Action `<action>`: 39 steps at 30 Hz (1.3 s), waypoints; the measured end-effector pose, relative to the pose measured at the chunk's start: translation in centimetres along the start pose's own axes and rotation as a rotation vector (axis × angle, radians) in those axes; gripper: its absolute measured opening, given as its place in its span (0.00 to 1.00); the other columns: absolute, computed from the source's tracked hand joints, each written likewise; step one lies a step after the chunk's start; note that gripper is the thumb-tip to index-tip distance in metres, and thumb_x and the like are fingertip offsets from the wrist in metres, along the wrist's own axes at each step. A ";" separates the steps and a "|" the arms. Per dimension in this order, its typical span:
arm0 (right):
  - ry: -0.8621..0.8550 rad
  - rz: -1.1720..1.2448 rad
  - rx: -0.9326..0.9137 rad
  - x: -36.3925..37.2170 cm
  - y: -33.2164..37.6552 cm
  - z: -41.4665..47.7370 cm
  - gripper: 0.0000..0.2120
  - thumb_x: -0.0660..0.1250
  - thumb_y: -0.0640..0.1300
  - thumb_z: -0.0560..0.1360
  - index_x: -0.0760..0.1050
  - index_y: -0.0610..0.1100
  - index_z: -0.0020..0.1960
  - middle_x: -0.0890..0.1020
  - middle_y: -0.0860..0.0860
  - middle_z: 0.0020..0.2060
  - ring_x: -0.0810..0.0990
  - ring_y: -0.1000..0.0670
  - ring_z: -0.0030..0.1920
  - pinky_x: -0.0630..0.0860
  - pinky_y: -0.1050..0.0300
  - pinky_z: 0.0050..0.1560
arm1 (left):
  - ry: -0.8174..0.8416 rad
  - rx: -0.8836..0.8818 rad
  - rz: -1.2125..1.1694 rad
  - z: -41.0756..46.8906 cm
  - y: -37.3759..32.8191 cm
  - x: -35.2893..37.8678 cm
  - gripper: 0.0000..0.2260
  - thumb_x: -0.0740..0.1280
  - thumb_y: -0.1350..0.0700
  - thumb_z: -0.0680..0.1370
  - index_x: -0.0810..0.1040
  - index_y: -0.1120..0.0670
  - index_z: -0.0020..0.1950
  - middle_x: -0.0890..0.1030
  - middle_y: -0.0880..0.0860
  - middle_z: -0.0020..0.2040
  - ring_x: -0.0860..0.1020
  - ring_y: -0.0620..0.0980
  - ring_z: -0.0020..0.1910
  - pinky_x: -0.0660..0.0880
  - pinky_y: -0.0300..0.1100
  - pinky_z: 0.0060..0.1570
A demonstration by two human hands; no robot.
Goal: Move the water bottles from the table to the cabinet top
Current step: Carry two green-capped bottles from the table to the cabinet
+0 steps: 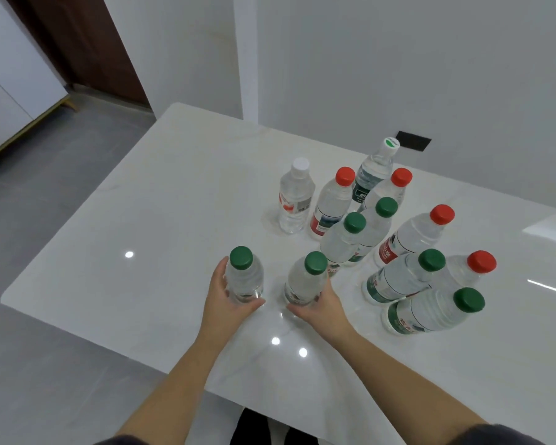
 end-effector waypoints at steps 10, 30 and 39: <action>-0.133 -0.045 0.050 0.8 -2.8 1.1 0.31 0.78 0.52 0.65 0.72 0.48 0.64 0.81 0.56 0.54 0.80 0.55 0.55 0.77 0.60 0.54 | -0.088 -0.108 0.030 0.8 2.8 1.4 0.27 0.81 0.51 0.63 0.75 0.49 0.58 0.83 0.46 0.51 0.81 0.40 0.49 0.78 0.38 0.50; -0.075 0.252 -0.470 -6.2 20.4 -6.0 0.25 0.77 0.36 0.67 0.71 0.53 0.56 0.82 0.54 0.51 0.81 0.62 0.48 0.77 0.69 0.44 | -0.297 0.226 -0.149 -7.6 -17.8 -5.4 0.25 0.78 0.57 0.68 0.72 0.46 0.59 0.81 0.43 0.52 0.80 0.41 0.51 0.77 0.38 0.47; -0.013 0.389 -0.737 -12.7 35.1 -13.1 0.23 0.76 0.41 0.69 0.72 0.55 0.59 0.83 0.57 0.51 0.83 0.59 0.49 0.78 0.63 0.46 | -0.379 0.463 -0.417 -14.7 -33.5 -10.5 0.20 0.76 0.59 0.70 0.74 0.44 0.57 0.82 0.46 0.54 0.81 0.47 0.53 0.78 0.50 0.53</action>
Point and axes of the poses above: each hand's wrist, its own z-axis towards the middle knuckle, its own x-axis out of the palm, y = z × x, the point moved 9 cm from there along z, towards the middle knuckle
